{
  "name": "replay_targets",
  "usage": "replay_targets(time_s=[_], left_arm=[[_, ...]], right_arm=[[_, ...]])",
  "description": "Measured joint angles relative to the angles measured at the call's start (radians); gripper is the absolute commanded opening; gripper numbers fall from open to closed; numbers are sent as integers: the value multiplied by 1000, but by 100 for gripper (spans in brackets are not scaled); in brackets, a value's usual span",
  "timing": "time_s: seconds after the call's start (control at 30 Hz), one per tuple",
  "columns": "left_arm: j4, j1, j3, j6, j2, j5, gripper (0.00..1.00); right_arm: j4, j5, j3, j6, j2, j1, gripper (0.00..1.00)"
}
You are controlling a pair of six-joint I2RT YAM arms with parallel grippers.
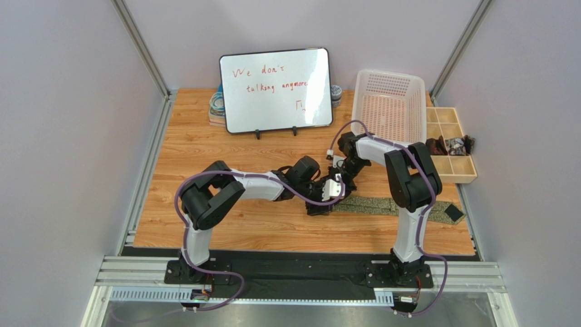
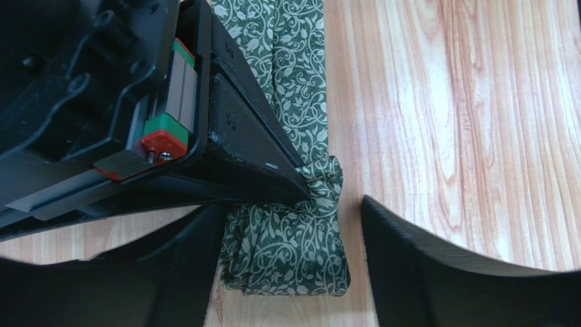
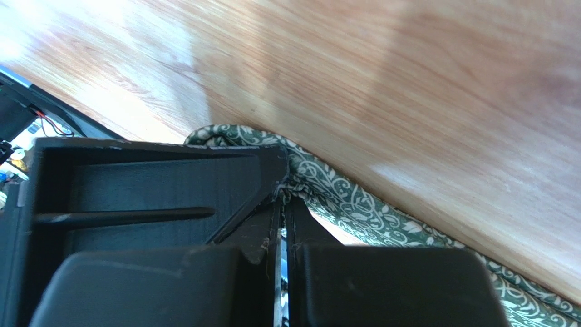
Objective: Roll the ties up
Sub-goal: Roll the tie at the center of the board.
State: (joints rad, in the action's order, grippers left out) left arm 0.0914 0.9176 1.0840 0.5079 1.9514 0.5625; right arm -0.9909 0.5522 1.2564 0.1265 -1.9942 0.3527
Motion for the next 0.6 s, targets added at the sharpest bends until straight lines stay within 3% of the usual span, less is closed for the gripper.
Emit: replay_targets(time_s=[0.1, 0.17, 0.33, 0.43, 0.47, 0.6], left_arm=[[-5, -3, 0, 7, 0, -4, 47], [-5, -7, 0, 17, -1, -10, 42], [-2, -10, -24, 36, -21, -23, 41], [-5, -11, -38, 45, -33, -26, 33], [-6, -11, -40, 47, -35, -28, 28], [-9, -11, -41, 48, -37, -37, 24]], right_arm=[[14, 6, -1, 0, 9, 0, 0], [23, 6, -1, 0, 22, 1, 0], [37, 6, -1, -4, 47, 4, 0], [40, 7, 2, -14, 48, 14, 1], [40, 7, 2, -19, 48, 16, 9], [38, 11, 21, -29, 38, 16, 24]])
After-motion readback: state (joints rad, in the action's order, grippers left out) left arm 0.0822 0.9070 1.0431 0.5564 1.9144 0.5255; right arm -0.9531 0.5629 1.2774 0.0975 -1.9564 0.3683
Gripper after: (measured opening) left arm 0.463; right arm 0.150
